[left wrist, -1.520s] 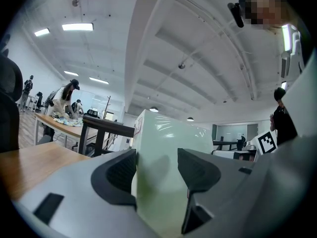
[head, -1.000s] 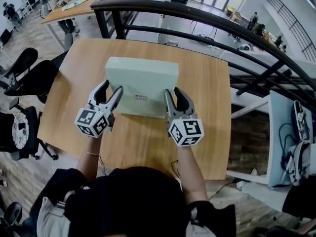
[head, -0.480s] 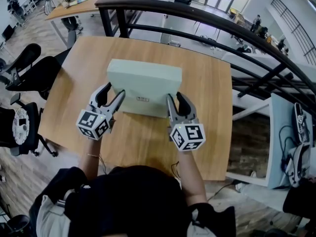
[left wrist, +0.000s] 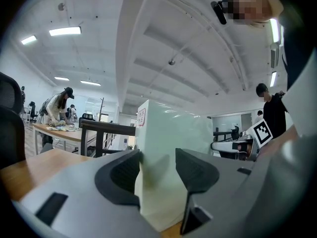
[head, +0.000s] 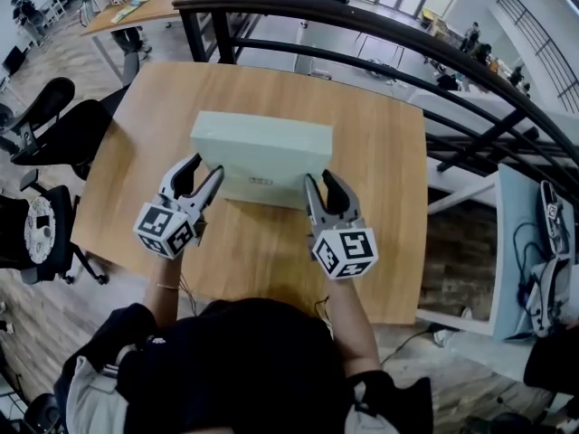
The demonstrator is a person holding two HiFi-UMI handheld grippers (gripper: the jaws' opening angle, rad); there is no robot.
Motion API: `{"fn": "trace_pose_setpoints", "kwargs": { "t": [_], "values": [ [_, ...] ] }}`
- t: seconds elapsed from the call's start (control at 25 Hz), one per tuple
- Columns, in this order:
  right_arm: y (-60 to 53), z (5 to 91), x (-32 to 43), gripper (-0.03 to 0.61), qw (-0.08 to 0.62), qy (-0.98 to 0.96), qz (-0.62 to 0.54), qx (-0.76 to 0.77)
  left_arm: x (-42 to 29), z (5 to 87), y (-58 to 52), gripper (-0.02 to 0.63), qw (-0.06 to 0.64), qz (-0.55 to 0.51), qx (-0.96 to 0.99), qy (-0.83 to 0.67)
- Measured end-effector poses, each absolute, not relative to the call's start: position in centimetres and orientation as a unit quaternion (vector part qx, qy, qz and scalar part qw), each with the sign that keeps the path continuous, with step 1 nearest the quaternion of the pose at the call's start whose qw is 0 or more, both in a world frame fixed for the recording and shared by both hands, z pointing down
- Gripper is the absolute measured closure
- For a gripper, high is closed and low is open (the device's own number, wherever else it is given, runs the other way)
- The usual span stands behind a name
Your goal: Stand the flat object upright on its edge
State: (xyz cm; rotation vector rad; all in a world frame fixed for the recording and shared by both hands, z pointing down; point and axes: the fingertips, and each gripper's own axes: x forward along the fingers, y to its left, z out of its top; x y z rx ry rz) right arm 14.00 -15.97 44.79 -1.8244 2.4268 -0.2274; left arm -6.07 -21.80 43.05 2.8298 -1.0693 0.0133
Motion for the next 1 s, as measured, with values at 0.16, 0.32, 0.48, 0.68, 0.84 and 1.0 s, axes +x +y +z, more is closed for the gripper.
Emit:
{"fn": "trace_pose_setpoints", "kwargs": {
  "t": [0.16,0.32,0.48,0.68,0.84,1.0],
  "values": [
    [-15.5,44.8,13.9,0.448,0.047,0.798,-0.073,-0.597,-6.2,43.1,-21.3,0.379,0.054,0.01,0.933,-0.354],
    [-15.3,44.9,13.8,0.448,0.043,0.798,-0.071,-0.597,-6.2,43.3,-21.0,0.379,0.054,0.012,0.933,-0.355],
    [-15.0,45.1,13.8,0.448,0.039,0.8,-0.07,-0.595,-6.3,43.5,-20.7,0.379,0.053,0.018,0.933,-0.354],
    [-14.7,45.4,13.6,0.448,0.034,0.799,-0.08,-0.595,-6.4,43.6,-20.6,0.379,0.063,0.017,0.933,-0.354],
    [-14.8,45.3,13.9,0.448,0.031,0.8,-0.087,-0.592,-6.5,43.4,-20.6,0.379,0.07,0.016,0.935,-0.348],
    [-14.7,44.8,14.1,0.448,0.033,0.8,-0.086,-0.592,-6.4,43.2,-20.4,0.379,0.07,0.017,0.936,-0.345]
  ]
}}
